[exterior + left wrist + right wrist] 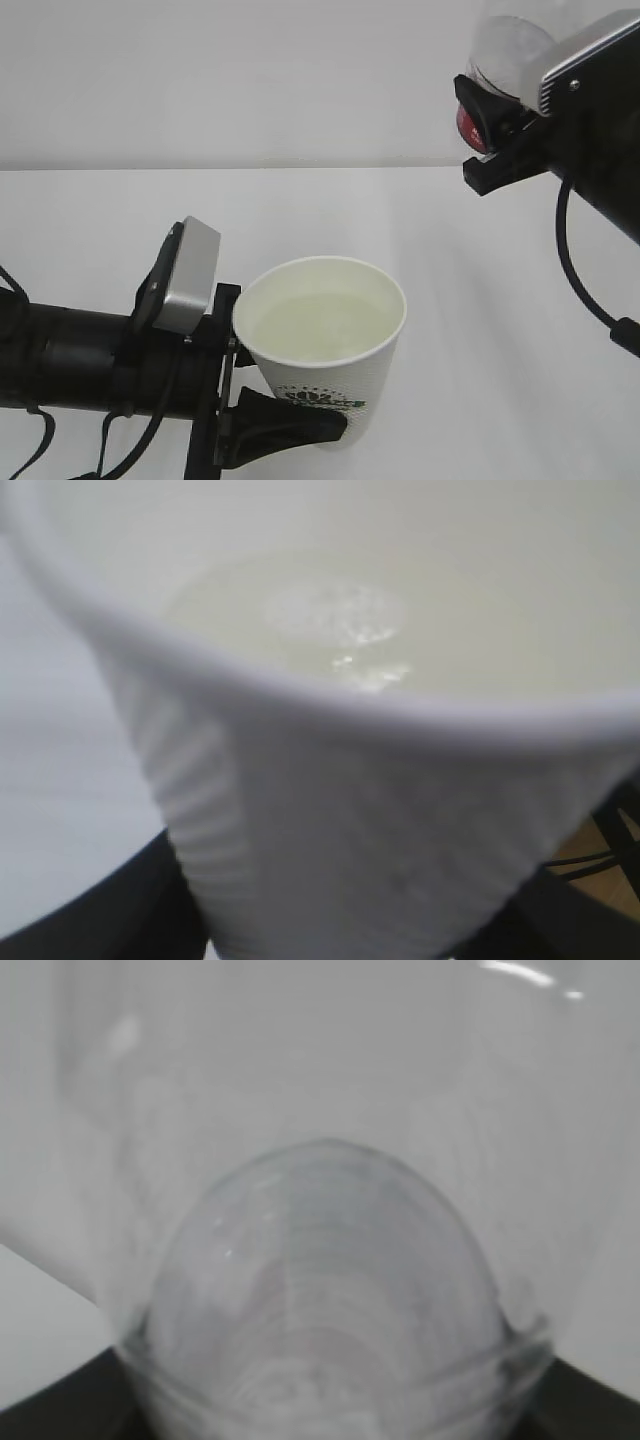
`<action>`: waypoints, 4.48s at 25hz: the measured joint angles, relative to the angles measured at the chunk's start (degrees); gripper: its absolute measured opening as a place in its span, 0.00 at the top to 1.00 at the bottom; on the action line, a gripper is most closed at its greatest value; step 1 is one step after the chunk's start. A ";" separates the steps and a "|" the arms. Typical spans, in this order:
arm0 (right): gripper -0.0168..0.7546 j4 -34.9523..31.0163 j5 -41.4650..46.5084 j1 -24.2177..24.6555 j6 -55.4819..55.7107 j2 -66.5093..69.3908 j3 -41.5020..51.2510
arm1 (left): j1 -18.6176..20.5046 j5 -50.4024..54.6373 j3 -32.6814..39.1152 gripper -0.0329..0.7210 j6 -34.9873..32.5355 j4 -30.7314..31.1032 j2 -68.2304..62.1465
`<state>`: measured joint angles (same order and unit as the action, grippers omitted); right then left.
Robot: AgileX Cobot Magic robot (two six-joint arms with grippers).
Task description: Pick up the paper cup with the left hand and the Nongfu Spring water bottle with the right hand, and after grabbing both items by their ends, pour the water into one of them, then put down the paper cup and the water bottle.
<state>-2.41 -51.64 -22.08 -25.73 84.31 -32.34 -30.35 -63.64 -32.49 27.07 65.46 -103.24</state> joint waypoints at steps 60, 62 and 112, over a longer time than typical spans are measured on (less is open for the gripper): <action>0.39 -17.27 -11.90 3.71 11.06 6.56 17.83 | 0.00 0.10 0.00 0.35 0.00 -2.10 -0.12; 0.39 -16.94 -11.90 5.29 11.30 6.56 17.83 | 0.00 0.20 0.00 0.35 0.00 -2.20 -0.12; 0.39 -3.44 -11.78 15.99 18.29 15.31 10.39 | 0.00 0.65 0.00 0.35 0.00 -4.63 -0.12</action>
<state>-5.85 -63.42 -6.10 -7.44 99.62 -21.95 -30.35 -62.99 -32.49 27.07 60.83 -103.36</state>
